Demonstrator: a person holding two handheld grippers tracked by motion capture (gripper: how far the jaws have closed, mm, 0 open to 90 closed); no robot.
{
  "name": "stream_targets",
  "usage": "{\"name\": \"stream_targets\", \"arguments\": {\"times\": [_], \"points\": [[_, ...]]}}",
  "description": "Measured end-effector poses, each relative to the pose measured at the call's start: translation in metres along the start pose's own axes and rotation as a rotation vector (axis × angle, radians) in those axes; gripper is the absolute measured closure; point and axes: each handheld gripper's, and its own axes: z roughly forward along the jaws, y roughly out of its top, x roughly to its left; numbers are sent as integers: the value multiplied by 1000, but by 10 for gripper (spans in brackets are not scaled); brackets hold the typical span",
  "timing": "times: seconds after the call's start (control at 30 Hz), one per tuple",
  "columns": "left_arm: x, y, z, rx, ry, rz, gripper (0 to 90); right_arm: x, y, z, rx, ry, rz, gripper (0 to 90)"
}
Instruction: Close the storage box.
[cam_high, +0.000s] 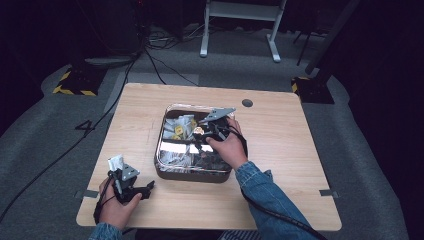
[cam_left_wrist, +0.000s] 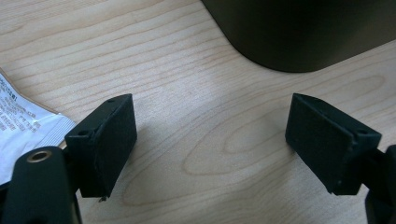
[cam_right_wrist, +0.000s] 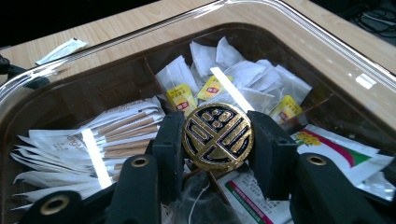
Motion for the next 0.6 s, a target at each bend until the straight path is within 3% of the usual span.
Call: {"name": "stream_targets", "arguments": {"times": [0.4, 0.6], "points": [[0, 0, 0, 0, 0, 0, 170, 3, -3, 18, 30, 13, -4, 587], [0, 0, 0, 0, 0, 0, 170, 1, -6, 22, 35, 16, 17, 587]]}}
